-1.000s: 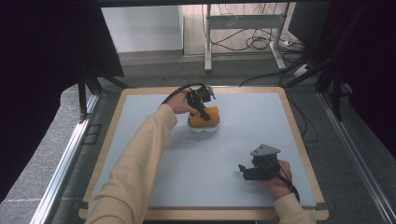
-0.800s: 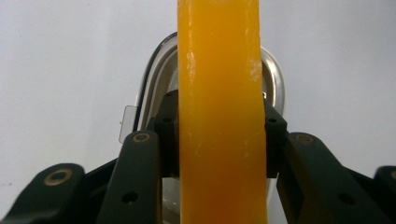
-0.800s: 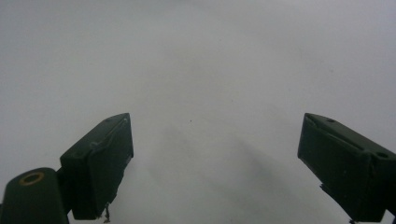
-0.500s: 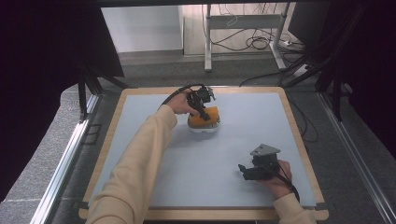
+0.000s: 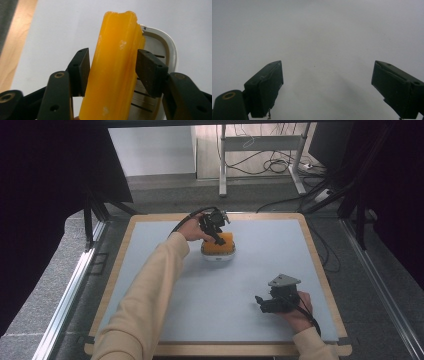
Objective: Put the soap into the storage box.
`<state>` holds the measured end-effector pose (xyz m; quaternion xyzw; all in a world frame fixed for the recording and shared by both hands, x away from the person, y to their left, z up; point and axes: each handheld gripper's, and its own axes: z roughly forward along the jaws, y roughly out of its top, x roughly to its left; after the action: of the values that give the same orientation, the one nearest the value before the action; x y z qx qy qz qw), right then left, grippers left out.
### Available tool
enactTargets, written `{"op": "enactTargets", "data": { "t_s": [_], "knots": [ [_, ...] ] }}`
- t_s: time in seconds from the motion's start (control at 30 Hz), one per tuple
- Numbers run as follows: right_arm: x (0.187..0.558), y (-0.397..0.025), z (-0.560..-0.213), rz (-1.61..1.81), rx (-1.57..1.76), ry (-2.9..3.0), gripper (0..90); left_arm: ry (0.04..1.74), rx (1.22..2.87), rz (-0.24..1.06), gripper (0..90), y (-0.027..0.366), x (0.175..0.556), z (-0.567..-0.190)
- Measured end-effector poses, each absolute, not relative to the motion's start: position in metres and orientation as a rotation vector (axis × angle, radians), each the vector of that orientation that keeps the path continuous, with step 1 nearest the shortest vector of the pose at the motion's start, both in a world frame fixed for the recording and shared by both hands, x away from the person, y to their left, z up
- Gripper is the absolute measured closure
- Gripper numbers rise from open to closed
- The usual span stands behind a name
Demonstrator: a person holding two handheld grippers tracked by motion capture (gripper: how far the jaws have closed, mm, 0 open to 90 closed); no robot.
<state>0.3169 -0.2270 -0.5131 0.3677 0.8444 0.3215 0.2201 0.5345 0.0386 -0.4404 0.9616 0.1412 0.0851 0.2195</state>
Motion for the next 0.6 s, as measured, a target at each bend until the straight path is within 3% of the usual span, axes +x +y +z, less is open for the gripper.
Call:
{"op": "enactTargets", "data": {
  "t_s": [0.6],
  "knots": [
    [0.317, -0.226, -0.513, 0.906, 0.998, 2.343, 10.5, 0.443, 2.592, 0.337, 33.2, 0.045, 0.533, -0.426]
  ]
}}
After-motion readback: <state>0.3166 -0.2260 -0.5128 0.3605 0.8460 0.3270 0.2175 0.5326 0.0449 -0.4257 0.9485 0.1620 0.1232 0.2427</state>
